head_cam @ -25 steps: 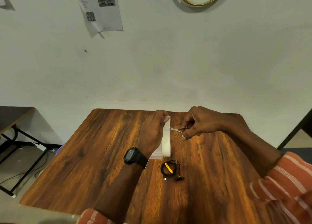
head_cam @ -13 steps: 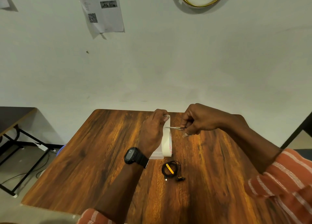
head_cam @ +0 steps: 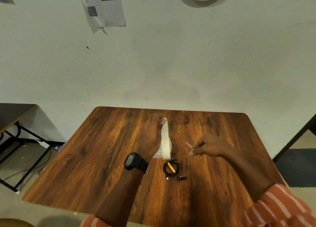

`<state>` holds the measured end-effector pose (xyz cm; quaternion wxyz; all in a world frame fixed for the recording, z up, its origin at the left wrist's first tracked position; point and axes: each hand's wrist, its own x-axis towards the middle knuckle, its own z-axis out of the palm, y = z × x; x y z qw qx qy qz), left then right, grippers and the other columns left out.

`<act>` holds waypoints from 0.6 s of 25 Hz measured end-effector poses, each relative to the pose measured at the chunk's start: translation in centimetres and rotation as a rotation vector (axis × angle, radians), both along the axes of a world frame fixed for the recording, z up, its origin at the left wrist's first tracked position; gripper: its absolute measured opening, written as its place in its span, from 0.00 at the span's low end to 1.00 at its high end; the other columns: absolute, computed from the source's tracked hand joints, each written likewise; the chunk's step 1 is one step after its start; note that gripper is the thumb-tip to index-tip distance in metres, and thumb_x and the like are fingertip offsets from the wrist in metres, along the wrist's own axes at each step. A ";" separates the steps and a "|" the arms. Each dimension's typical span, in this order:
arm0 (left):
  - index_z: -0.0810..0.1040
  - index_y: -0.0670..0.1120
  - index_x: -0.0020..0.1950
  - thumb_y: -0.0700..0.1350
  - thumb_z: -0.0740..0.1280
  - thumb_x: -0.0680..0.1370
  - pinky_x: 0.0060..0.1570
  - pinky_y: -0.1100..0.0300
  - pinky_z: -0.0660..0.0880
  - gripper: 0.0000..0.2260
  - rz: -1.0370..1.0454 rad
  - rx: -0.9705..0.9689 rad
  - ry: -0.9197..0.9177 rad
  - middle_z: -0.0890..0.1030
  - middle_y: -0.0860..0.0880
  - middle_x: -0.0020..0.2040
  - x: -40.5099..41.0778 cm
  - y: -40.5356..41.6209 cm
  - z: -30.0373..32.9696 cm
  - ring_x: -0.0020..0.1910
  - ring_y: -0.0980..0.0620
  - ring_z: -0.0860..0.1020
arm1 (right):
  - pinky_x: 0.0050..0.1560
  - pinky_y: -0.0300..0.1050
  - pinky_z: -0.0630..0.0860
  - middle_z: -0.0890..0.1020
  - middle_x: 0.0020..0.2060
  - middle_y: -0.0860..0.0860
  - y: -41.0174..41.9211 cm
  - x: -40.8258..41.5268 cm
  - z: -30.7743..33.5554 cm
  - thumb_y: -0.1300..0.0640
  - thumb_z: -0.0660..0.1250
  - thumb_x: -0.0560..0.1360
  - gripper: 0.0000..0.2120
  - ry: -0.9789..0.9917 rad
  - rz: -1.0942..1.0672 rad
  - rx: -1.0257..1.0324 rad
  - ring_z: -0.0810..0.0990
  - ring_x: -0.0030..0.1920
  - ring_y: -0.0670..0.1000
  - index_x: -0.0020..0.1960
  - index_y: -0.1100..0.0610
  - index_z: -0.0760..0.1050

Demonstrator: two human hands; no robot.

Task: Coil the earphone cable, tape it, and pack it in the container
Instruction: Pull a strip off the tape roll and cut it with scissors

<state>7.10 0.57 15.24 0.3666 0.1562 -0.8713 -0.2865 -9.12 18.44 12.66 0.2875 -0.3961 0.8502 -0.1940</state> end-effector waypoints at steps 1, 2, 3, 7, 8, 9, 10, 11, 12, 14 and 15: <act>0.74 0.45 0.54 0.47 0.58 0.82 0.35 0.57 0.74 0.08 0.009 0.004 -0.015 0.76 0.53 0.42 0.3 0.1 -0.6 0.37 0.54 0.76 | 0.31 0.37 0.69 0.81 0.29 0.47 0.9 0.1 -3.6 0.46 0.75 0.69 0.12 0.026 -0.116 0.071 0.78 0.29 0.43 0.36 0.54 0.82; 0.73 0.46 0.53 0.47 0.59 0.82 0.34 0.58 0.75 0.06 0.017 0.011 -0.033 0.76 0.54 0.42 0.6 0.3 -1.4 0.37 0.55 0.76 | 0.29 0.37 0.69 0.82 0.30 0.47 1.8 0.2 -7.1 0.48 0.75 0.70 0.11 0.042 -0.220 0.127 0.80 0.30 0.44 0.36 0.55 0.81; 0.73 0.48 0.53 0.47 0.59 0.82 0.34 0.59 0.75 0.05 0.020 0.017 -0.055 0.76 0.54 0.43 0.8 0.5 -2.2 0.38 0.56 0.76 | 0.28 0.37 0.69 0.82 0.29 0.48 2.6 0.5 -10.4 0.49 0.75 0.70 0.11 0.043 -0.302 0.151 0.82 0.31 0.45 0.36 0.56 0.81; 0.70 0.53 0.50 0.52 0.57 0.82 0.39 0.51 0.81 0.05 0.015 0.107 -0.168 0.77 0.53 0.44 1.8 1.1 -4.9 0.41 0.55 0.78 | 0.27 0.35 0.67 0.80 0.32 0.47 4.3 1.3 -16.5 0.53 0.71 0.74 0.10 0.083 -0.434 0.126 0.79 0.32 0.44 0.36 0.53 0.76; 0.70 0.53 0.49 0.51 0.57 0.82 0.40 0.50 0.81 0.05 0.015 0.147 -0.191 0.77 0.53 0.44 1.9 1.4 -5.2 0.41 0.54 0.78 | 0.30 0.34 0.69 0.80 0.35 0.47 4.3 1.3 -16.9 0.54 0.70 0.75 0.07 0.110 -0.411 0.156 0.78 0.34 0.43 0.39 0.53 0.76; 0.71 0.52 0.49 0.50 0.58 0.82 0.41 0.51 0.81 0.05 0.016 0.173 -0.206 0.77 0.53 0.44 1.9 1.8 -5.2 0.42 0.54 0.78 | 0.34 0.36 0.72 0.82 0.40 0.48 4.2 1.2 -17.3 0.54 0.70 0.75 0.04 0.145 -0.370 0.211 0.79 0.37 0.45 0.44 0.54 0.78; 0.72 0.50 0.49 0.48 0.58 0.83 0.41 0.53 0.81 0.05 0.017 0.177 -0.217 0.77 0.53 0.45 1.9 2.0 -5.1 0.42 0.55 0.78 | 0.38 0.39 0.76 0.83 0.43 0.49 4.0 1.2 -17.7 0.54 0.70 0.74 0.07 0.178 -0.332 0.279 0.81 0.41 0.47 0.49 0.56 0.79; 0.73 0.48 0.50 0.47 0.59 0.83 0.42 0.56 0.80 0.06 0.017 0.175 -0.230 0.77 0.54 0.45 1.8 2.3 -5.0 0.42 0.57 0.77 | 0.40 0.41 0.77 0.83 0.45 0.49 3.7 1.2 -17.7 0.53 0.71 0.74 0.10 0.193 -0.313 0.320 0.82 0.44 0.48 0.53 0.55 0.80; 0.73 0.47 0.50 0.47 0.59 0.82 0.42 0.61 0.79 0.06 0.016 0.179 -0.241 0.77 0.55 0.45 1.7 2.4 -4.8 0.42 0.59 0.77 | 0.39 0.41 0.77 0.83 0.44 0.49 3.2 1.6 -16.9 0.51 0.70 0.74 0.11 0.193 -0.324 0.293 0.83 0.44 0.48 0.54 0.55 0.80; 0.75 0.45 0.50 0.45 0.60 0.82 0.41 0.70 0.75 0.06 0.015 0.209 -0.243 0.76 0.58 0.43 1.2 2.5 -4.8 0.41 0.65 0.75 | 0.35 0.38 0.73 0.84 0.41 0.48 1.8 2.7 -14.4 0.48 0.68 0.76 0.09 0.066 -0.441 -0.052 0.82 0.40 0.45 0.51 0.52 0.81; 0.75 0.45 0.50 0.45 0.60 0.82 0.41 0.72 0.73 0.06 0.016 0.216 -0.237 0.75 0.61 0.42 1.0 2.4 -4.8 0.41 0.67 0.75 | 0.37 0.39 0.74 0.85 0.43 0.49 0.8 3.6 -12.4 0.47 0.69 0.76 0.09 -0.099 -0.502 -0.325 0.82 0.41 0.45 0.53 0.50 0.80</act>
